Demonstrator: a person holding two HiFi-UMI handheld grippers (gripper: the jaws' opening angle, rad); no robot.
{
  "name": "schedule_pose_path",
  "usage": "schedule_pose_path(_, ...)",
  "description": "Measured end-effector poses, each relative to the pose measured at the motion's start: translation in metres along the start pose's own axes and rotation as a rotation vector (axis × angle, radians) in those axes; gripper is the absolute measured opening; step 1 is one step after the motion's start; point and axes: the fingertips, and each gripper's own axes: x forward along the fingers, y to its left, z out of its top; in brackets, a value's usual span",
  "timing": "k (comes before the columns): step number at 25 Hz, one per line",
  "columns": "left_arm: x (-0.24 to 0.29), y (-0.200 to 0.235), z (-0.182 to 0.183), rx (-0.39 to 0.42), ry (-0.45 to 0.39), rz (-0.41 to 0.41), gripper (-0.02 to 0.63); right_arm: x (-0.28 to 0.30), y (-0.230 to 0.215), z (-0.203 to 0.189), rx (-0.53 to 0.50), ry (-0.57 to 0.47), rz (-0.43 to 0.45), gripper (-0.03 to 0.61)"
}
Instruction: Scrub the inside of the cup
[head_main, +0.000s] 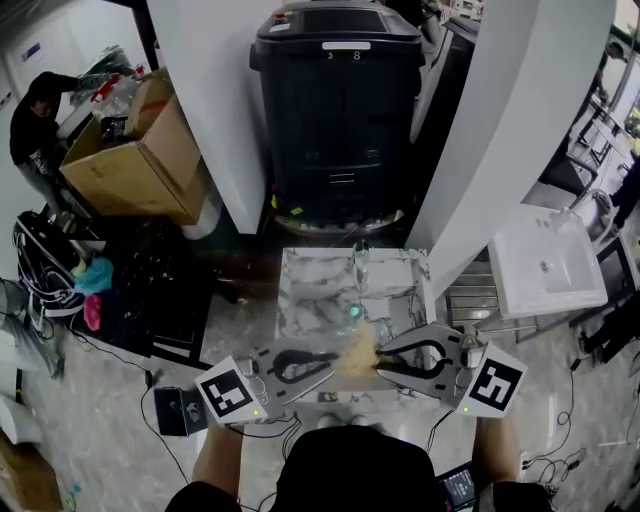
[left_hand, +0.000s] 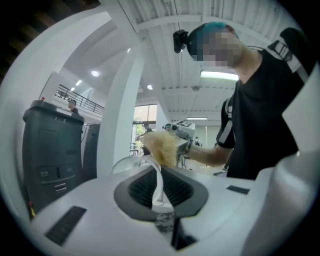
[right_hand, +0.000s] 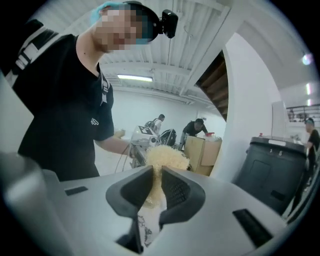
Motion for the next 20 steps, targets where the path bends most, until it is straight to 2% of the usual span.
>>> schedule_pose_path(4,0.008,-0.018,-0.007,-0.001,0.032,-0.072,0.027,-0.013,-0.01,0.001,0.031,-0.024,-0.042,0.061)
schedule_pose_path(7,0.009,-0.036,-0.006,0.073,0.055,-0.145,0.028,-0.022,-0.024,-0.004,0.055,-0.018,-0.083,0.06)
schedule_pose_path(10,0.0,-0.059,0.002,0.182,0.071,-0.252,0.028,-0.03,-0.033,-0.012,0.078,-0.013,-0.079,0.06)
schedule_pose_path(12,-0.007,-0.069,0.012,0.161,0.045,-0.292,0.028,-0.033,-0.034,-0.019,0.078,0.0,-0.07,0.06)
schedule_pose_path(14,-0.013,-0.068,0.028,0.086,-0.044,-0.275,0.028,-0.032,-0.028,-0.024,0.084,-0.004,-0.048,0.06)
schedule_pose_path(16,-0.016,-0.057,0.044,0.056,-0.127,-0.228,0.028,-0.029,-0.016,-0.023,0.099,-0.026,-0.015,0.06)
schedule_pose_path(18,-0.016,-0.042,0.053,0.055,-0.161,-0.159,0.028,-0.027,-0.004,-0.019,0.112,-0.045,0.004,0.06)
schedule_pose_path(20,-0.014,-0.029,0.054,0.048,-0.155,-0.1,0.028,-0.027,0.005,-0.015,0.115,-0.053,0.008,0.06)
